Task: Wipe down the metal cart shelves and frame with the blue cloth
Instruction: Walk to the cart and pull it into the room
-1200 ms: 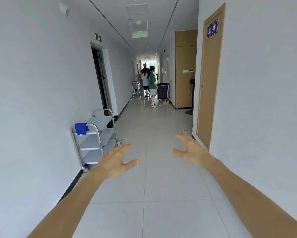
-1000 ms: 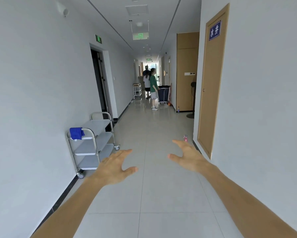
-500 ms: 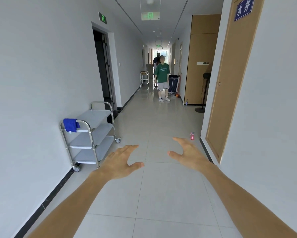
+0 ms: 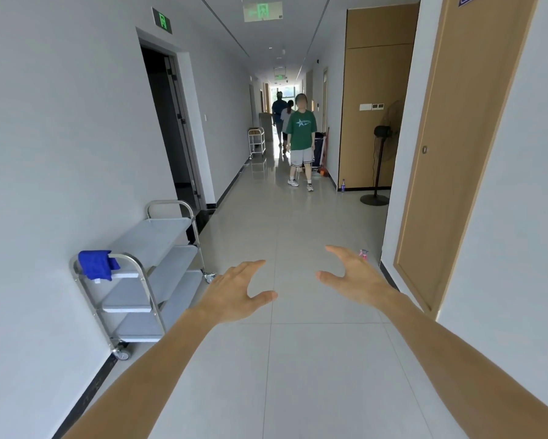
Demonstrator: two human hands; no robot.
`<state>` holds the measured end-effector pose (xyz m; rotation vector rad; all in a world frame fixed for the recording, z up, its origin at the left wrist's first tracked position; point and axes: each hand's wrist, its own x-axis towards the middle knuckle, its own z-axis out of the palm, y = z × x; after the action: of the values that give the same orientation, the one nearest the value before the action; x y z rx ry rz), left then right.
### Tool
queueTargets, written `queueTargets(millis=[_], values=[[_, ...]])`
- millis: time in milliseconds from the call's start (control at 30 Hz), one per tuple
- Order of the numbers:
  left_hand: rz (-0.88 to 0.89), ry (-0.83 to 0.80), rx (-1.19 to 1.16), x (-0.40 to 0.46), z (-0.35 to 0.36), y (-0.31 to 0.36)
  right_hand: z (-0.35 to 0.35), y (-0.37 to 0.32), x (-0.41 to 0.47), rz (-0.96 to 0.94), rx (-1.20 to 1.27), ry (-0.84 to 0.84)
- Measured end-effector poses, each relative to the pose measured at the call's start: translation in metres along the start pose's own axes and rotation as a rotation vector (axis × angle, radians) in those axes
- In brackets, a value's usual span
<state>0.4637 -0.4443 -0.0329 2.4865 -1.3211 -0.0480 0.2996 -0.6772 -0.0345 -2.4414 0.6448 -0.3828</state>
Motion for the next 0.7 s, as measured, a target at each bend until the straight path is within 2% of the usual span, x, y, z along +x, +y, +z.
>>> queueTargets(millis=[300,700], values=[[-0.025,-0.003,-0.012,0.163,0.027,-0.045,0.011,0.054,0.169,-0.011,-0.003,-0.016],[-0.171,0.062,-0.001,0.353,0.038,-0.100,0.003,0.084,0.425,-0.222,-0.068,-0.144]])
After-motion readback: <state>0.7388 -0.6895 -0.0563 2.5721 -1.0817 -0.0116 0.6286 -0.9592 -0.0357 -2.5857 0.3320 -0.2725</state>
